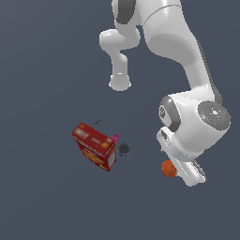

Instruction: Pick up a designated object from a clutter of objects.

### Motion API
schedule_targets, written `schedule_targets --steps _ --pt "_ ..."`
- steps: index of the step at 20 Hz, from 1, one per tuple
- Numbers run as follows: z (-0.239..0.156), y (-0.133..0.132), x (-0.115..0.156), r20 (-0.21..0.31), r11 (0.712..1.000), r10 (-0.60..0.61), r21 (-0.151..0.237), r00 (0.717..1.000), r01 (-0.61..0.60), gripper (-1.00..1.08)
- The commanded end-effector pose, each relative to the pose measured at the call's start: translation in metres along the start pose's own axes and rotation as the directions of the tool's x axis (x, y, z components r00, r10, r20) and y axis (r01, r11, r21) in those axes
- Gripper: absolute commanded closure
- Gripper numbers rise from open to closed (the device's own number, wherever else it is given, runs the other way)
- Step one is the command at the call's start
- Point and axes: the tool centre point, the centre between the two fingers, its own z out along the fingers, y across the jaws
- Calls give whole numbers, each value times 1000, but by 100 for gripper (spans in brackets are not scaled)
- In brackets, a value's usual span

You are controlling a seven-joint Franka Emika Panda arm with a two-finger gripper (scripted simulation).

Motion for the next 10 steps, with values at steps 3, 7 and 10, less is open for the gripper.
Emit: schedule_targets --steps 3,7,10 --pt "13 -6 -12 1 998 65 0 998 -65 -92" --pt "22 -9 -19 2 995 102 -1 995 -102 -92" --pt "25 -10 -22 3 993 119 -1 993 -119 -92"
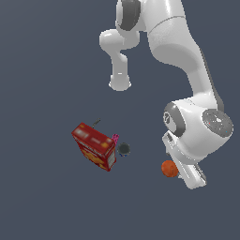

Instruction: Pick up a designated object from a clutter of objects.

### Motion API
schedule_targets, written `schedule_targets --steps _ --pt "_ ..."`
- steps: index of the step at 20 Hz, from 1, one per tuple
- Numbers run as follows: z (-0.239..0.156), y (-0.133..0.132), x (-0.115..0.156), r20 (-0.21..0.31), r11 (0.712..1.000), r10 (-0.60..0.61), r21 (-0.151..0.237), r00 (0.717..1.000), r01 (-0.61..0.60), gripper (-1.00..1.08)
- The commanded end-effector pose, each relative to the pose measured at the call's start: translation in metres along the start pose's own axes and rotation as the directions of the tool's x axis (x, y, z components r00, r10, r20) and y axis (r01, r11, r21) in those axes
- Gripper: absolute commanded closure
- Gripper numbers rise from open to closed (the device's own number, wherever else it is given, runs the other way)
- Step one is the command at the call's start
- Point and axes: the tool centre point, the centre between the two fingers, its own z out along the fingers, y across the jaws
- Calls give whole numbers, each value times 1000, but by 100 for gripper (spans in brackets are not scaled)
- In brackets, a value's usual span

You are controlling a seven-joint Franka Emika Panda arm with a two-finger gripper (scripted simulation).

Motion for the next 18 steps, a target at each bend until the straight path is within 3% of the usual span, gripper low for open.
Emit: schedule_targets --steps 1,9,18 --pt "3 -1 -2 0 1000 14 0 1000 -14 -92" --pt "10 -1 -3 0 1000 15 0 1000 -15 -92" --pt "52 0 -3 0 1000 18 0 1000 -18 -92"
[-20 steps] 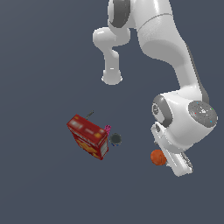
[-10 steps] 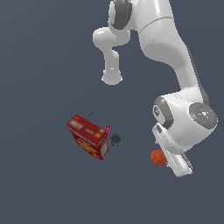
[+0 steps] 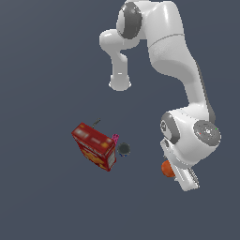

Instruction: Pick up a designated object from a clutter of objects.

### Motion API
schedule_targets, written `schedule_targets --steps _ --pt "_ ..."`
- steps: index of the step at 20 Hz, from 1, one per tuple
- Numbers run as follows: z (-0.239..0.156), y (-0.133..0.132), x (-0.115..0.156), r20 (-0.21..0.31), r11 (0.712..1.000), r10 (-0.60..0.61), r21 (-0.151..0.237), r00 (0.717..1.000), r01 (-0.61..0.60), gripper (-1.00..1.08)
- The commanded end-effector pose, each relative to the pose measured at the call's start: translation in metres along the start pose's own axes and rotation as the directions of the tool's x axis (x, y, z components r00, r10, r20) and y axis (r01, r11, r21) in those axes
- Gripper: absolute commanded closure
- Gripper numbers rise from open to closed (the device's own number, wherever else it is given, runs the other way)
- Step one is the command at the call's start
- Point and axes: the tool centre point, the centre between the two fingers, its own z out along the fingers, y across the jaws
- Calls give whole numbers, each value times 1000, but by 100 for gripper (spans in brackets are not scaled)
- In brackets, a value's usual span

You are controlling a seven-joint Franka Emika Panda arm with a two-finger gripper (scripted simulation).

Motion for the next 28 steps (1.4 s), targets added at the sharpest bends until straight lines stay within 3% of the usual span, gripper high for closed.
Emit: schedule_targets --steps 1,6,7,20,28 --pt "7 0 0 0 1000 0 1 1000 0 -92" --pt "7 -2 0 0 1000 1 1 1000 -1 -92" --pt "7 -2 0 0 1000 1 1 1000 -1 108" --pt "5 -1 0 0 1000 1 0 1000 -1 108" --pt "-27 3 0 0 1000 1 0 1000 -1 108"
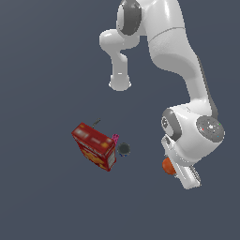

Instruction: Pick up a designated object from a clutter of objects.

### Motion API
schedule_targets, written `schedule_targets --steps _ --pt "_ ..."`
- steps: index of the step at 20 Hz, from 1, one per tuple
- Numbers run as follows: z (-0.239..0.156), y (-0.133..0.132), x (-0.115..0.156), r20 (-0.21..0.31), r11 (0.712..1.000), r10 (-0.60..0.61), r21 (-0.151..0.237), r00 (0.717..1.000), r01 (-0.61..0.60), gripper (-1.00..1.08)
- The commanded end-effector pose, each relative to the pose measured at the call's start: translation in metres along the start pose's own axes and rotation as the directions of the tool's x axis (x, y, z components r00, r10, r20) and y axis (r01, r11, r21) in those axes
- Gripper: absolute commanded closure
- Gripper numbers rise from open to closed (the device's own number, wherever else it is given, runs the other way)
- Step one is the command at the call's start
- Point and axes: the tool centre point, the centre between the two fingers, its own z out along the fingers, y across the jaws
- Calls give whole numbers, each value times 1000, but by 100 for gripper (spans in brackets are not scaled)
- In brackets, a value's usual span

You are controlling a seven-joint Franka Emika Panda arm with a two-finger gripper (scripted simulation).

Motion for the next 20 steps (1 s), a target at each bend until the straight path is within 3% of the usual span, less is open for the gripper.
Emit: schedule_targets --steps 1,20 --pt "-17 1 0 0 1000 0 4 1000 0 108" --pt "-224 26 -3 0 1000 0 5 1000 0 108"
